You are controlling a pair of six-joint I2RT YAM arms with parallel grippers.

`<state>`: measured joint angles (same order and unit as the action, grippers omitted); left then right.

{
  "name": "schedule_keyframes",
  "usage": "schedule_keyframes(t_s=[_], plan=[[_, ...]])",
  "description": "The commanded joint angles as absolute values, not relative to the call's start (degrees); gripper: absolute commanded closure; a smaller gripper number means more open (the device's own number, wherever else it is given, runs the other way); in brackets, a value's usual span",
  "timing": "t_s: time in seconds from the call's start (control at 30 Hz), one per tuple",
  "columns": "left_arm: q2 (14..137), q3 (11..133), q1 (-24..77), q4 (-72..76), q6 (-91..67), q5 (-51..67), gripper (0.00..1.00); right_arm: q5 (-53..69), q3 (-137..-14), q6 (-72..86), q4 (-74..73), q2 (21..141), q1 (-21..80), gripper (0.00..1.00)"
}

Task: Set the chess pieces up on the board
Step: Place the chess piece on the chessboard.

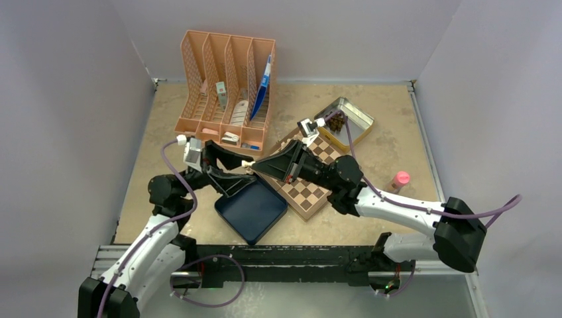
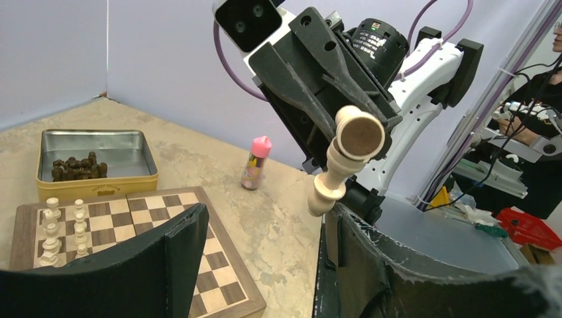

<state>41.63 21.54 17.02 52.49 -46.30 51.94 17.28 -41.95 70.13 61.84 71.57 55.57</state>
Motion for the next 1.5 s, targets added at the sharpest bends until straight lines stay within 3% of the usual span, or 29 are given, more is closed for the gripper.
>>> schedule_keyframes(t_s=[0.0,0.4,0.47,0.73,0.87,1.23,1.47], plan=[[41.70,24.26,17.14,57.63,-45.79,52.11,0.35,17.89,-41.43,70.75,65.92,71.04,56.03,0.88],[41.98,24.39,17.14,59.09,-45.30,54.27,0.44,17.58,-41.46,70.20,65.18,71.23,55.99,0.88],[42.18,24.36,17.14,59.61,-45.35,54.93,0.49,17.66,-41.57,70.12,64.77,71.16,56.06,0.88],[42.85,24.37,17.14,58.18,-44.93,56.31,0.91,14.97,-40.87,66.89,60.31,68.94,55.99,0.89],[41.90,24.34,17.14,53.47,-42.01,56.34,1.00,13.18,-39.73,65.23,58.36,67.38,56.00,0.89],[38.29,23.97,17.09,44.59,-35.73,57.97,0.99,12.52,-38.84,63.73,53.30,64.21,55.94,0.89],[34.57,26.23,17.14,25.72,-28.96,51.74,0.80,6.20,-39.25,57.82,43.28,58.70,55.97,0.88]])
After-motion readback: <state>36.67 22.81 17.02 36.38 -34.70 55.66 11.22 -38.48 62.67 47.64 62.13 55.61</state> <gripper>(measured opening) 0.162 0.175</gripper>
